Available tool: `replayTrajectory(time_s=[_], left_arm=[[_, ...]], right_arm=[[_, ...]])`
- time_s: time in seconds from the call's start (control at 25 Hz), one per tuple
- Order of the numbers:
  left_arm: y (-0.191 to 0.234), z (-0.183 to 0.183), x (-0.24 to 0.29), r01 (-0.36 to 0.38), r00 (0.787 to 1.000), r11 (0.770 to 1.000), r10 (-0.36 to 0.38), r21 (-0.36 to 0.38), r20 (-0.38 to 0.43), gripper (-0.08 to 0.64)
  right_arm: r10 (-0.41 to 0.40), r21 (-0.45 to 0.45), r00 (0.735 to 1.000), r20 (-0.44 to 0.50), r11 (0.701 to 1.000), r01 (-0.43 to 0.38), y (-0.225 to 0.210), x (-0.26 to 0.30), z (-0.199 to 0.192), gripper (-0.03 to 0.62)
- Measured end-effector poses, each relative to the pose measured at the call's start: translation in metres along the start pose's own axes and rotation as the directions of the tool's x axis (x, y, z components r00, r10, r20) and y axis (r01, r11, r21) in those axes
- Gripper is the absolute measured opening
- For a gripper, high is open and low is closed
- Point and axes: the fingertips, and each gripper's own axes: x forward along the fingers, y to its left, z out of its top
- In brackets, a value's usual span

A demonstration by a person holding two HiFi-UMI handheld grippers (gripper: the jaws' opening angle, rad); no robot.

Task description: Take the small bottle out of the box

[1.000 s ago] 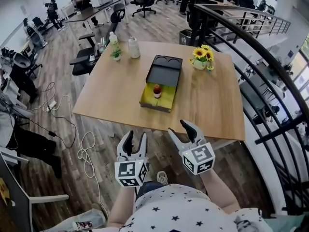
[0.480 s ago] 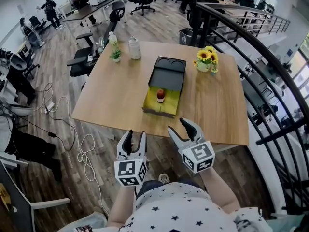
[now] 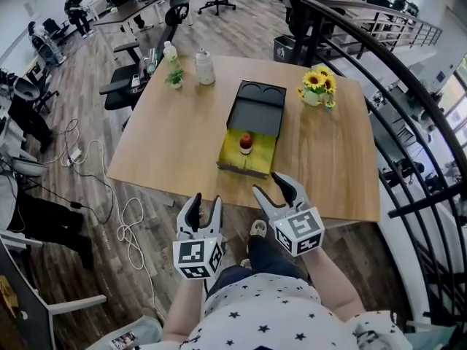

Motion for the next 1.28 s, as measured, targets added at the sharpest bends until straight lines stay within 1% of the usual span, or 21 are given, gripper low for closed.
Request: replayTrajectory(time_s=[0.44, 0.64, 0.8, 0.96, 1.28], left_arm=[[0.014, -0.003, 0.046, 0.019, 0.999, 1.000, -0.019, 0.004, -0.038, 0.172], [0.026, 0.002, 0.070, 0.009, 0.999, 1.000, -0.009, -0.005, -0.051, 0.172], [0.036, 0.002, 0.088, -0.005, 0.998, 1.000, 0.004, -0.015, -0.057, 0.172], [0.042, 0.000, 0.105, -0.017, 0.997, 0.999, 0.014, -0.035, -0.071, 0.172], [0.048, -0.003, 0.138, -0.017, 0.995, 0.999, 0.012, -0.047, -0.100, 0.172]], right_arm=[[0.004, -0.012, 1.000, -0.026, 1.000, -0.004, -0.030, 0.051, -0.006, 0.207], [0.008, -0.016, 0.999, -0.043, 1.000, -0.009, -0.045, 0.076, -0.008, 0.207], [0.012, -0.026, 0.997, -0.071, 1.000, -0.014, -0.057, 0.096, -0.017, 0.207], [0.024, -0.017, 0.994, -0.108, 1.000, -0.026, -0.067, 0.116, -0.028, 0.207], [0.045, -0.026, 0.984, -0.175, 0.998, -0.050, -0.085, 0.153, -0.049, 0.207]])
